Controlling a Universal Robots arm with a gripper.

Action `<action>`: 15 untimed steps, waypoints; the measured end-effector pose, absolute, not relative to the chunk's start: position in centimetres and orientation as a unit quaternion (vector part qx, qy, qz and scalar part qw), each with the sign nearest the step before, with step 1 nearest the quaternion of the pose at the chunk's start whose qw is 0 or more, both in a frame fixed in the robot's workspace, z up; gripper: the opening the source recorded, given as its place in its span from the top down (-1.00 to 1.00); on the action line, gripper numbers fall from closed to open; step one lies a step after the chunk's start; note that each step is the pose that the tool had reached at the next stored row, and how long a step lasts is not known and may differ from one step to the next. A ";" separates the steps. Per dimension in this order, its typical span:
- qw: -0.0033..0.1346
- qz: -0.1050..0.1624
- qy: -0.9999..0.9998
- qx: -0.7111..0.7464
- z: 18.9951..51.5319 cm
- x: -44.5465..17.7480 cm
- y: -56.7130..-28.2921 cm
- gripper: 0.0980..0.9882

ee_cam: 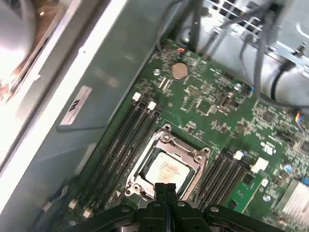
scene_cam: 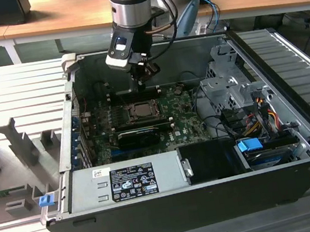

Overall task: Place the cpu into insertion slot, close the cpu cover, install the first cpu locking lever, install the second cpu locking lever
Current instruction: 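Install the first cpu locking lever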

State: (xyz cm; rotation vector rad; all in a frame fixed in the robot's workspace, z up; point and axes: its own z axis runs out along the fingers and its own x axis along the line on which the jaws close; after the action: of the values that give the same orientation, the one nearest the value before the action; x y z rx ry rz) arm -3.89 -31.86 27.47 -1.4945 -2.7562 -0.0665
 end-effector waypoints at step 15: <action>0.007 -0.020 -0.944 -0.329 27.2 -3.9 -31.9 0.98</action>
State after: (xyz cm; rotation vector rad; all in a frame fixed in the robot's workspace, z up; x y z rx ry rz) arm -3.88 -31.86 27.22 -1.0307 -2.9532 -0.0626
